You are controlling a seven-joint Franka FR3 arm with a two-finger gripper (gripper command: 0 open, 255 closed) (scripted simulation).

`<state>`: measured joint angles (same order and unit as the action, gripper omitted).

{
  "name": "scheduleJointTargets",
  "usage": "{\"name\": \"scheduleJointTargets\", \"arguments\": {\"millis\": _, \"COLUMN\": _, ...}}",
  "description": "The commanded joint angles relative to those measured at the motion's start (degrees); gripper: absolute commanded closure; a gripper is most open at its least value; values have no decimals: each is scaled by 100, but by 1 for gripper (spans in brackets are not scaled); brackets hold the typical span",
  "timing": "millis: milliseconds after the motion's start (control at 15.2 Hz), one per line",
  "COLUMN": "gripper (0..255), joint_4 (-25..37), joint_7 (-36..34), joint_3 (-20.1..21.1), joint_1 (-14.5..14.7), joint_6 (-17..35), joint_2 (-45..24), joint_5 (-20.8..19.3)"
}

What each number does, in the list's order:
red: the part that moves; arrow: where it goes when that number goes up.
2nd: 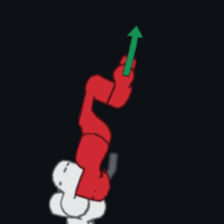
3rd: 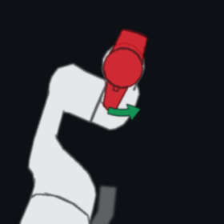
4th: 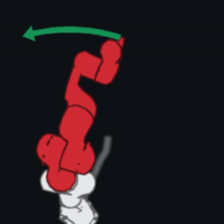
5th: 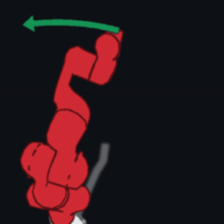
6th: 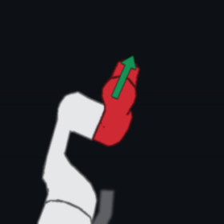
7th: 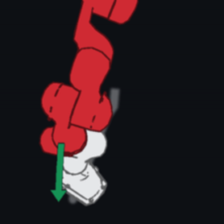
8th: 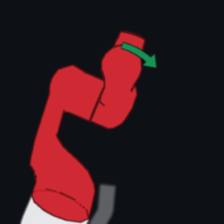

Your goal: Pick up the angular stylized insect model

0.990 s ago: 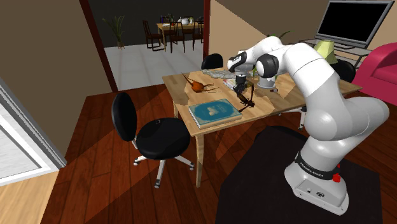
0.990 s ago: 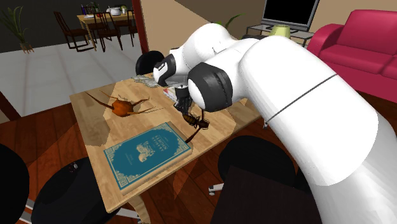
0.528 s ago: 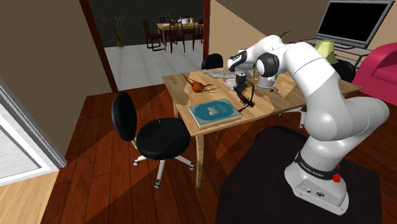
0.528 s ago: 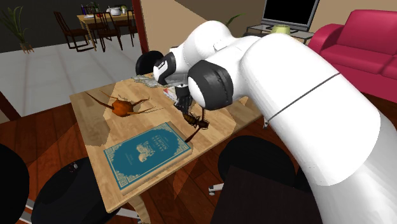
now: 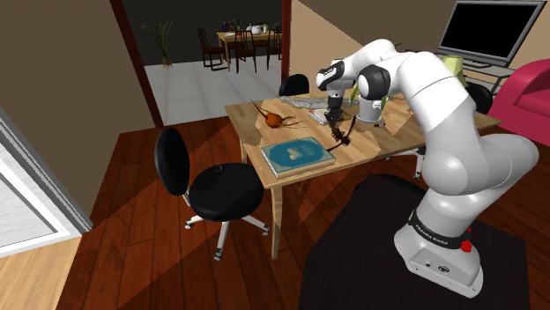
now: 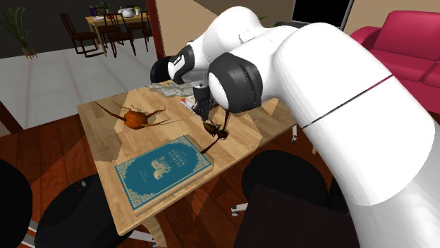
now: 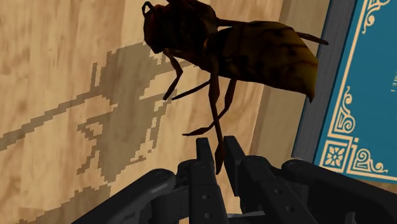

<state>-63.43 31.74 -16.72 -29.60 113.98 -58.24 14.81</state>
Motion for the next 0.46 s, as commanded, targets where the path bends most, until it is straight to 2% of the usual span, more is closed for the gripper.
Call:
{"name": "scheduleJointTargets", "arguments": {"millis": 0, "gripper": 255, "joint_4": 64, "joint_7": -8, "joint_3": -12, "joint_1": -6, "joint_6": -117, "joint_2": 54, "joint_5": -15}}
{"name": "scheduleJointTargets", "arguments": {"millis": 396, "gripper": 255, "joint_4": 63, "joint_7": -16, "joint_3": -42, "joint_1": 9, "joint_6": -299, "joint_2": 237, "joint_5": -45}}
